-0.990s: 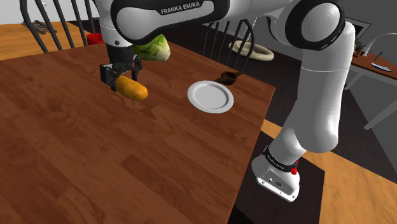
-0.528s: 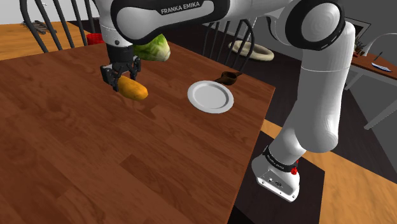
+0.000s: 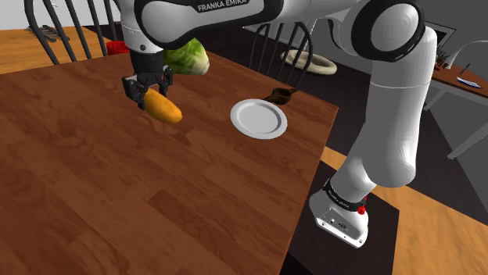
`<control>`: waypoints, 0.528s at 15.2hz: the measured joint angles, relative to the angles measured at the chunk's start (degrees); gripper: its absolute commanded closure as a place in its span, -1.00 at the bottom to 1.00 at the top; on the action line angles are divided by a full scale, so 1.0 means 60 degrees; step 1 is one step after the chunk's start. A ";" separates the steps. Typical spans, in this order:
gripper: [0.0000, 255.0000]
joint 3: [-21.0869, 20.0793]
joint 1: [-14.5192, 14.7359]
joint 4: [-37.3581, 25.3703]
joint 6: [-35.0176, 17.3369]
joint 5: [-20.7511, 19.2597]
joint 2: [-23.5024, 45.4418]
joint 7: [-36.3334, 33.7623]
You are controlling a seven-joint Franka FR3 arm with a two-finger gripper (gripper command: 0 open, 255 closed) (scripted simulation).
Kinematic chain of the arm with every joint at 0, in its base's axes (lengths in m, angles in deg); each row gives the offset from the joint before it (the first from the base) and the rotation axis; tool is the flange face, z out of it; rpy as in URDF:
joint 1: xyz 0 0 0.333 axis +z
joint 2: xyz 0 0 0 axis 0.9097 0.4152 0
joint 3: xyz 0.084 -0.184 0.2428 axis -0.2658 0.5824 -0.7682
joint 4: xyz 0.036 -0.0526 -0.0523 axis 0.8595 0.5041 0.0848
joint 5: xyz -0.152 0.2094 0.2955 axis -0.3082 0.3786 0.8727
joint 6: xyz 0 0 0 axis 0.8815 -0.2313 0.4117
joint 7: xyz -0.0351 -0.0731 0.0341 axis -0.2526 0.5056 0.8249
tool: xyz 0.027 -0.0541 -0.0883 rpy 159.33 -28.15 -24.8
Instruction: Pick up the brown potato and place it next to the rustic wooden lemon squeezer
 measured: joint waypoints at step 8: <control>1.00 -0.0047 0.0041 -0.0761 0.0916 0.0089 -0.0169 0.0099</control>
